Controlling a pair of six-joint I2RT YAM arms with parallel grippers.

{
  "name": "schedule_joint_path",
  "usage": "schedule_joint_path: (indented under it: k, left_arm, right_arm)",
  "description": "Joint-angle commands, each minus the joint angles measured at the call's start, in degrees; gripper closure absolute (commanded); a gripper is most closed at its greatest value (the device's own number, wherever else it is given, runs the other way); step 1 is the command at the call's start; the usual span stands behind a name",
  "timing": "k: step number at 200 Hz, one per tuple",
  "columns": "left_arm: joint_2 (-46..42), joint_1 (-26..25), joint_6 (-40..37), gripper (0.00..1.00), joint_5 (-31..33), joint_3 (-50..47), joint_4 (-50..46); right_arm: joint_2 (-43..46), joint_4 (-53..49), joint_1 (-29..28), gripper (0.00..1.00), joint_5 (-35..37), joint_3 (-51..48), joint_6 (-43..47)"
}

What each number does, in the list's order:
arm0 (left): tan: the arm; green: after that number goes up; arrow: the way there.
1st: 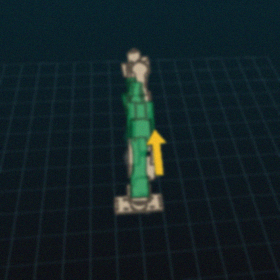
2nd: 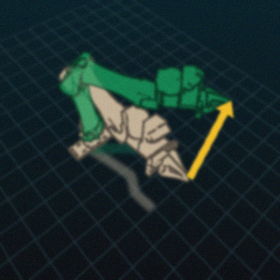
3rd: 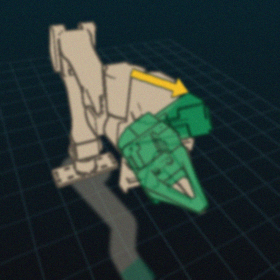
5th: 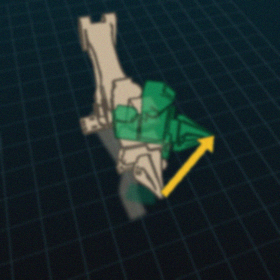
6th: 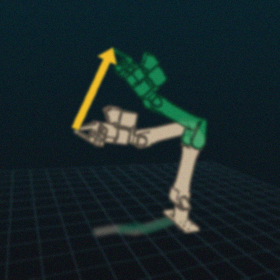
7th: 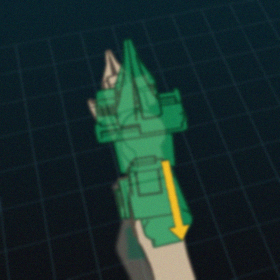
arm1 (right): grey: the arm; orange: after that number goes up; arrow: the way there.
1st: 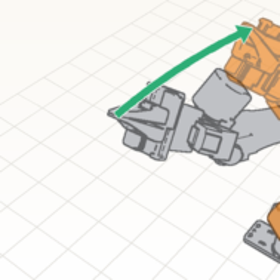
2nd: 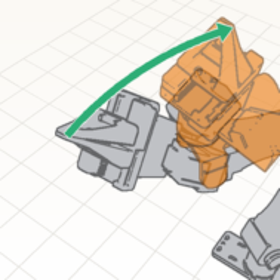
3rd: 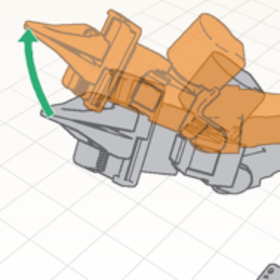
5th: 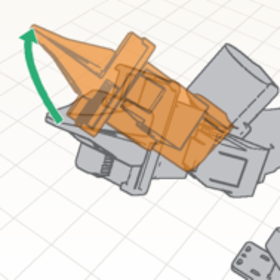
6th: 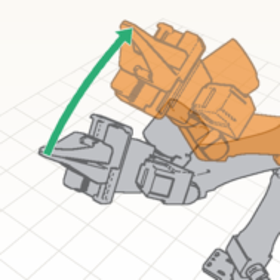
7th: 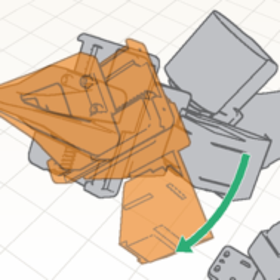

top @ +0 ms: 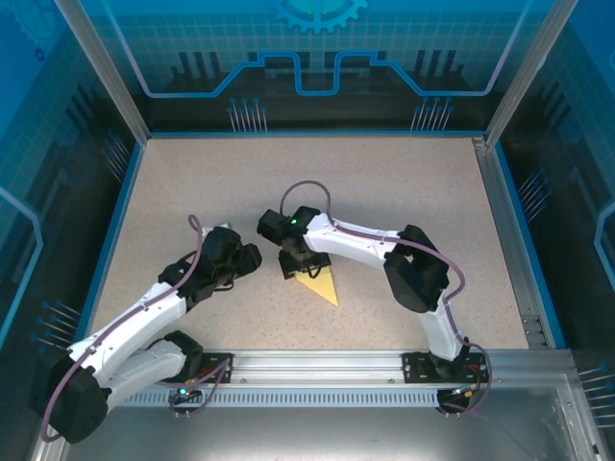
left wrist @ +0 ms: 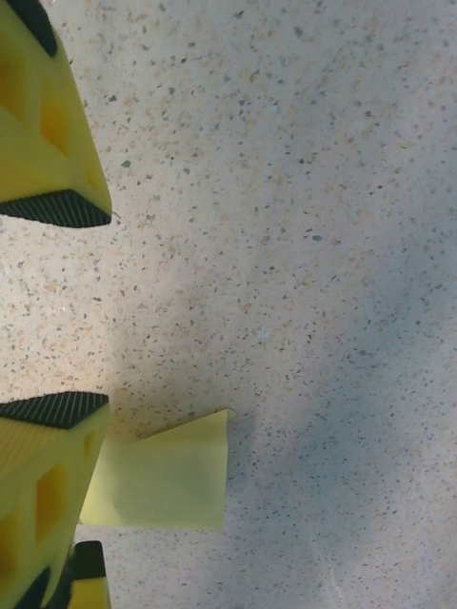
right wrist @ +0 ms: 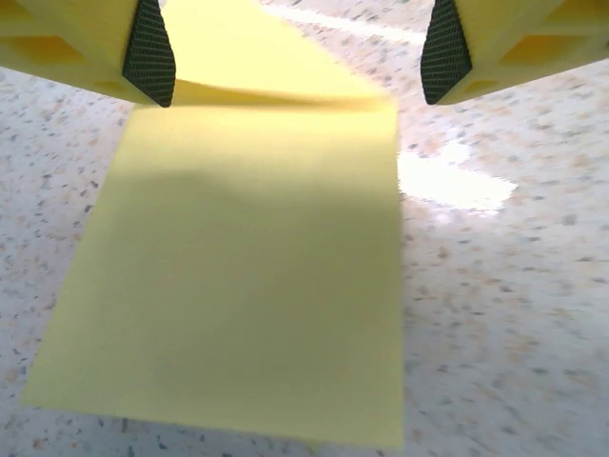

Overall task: Fold a paper plane with a square sheet of paper (pick it up from the middle)
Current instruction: Turn over the paper at the center of the table.

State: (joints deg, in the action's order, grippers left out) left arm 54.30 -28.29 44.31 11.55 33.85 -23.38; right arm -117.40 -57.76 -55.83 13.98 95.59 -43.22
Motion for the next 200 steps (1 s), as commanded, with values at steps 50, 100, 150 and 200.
schedule_joint_path:
  k: [50,100,150,200]
  left_arm:
    - [4.7,0.59,2.6,0.11,-8.2,4.63,-0.89]
    - [6.1,0.52,8.56,0.01,-9.71,10.58,-1.1]
    - [8.66,0.19,11.34,0.02,-4.95,20.55,-6.87]
    - [12.08,0.61,10.97,0.01,-1.85,25.07,-12.01]
  right_arm:
    - [12.83,10.06,3.55,0.22,-5.95,-13.38,2.93]
    - [23.39,24.12,6.69,0.22,-15.14,-27.85,2.38]
    - [26.55,25.35,6.57,0.24,-15.14,-30.62,0.66]
    - [23.57,24.27,6.04,0.26,-15.12,-26.92,0.76]
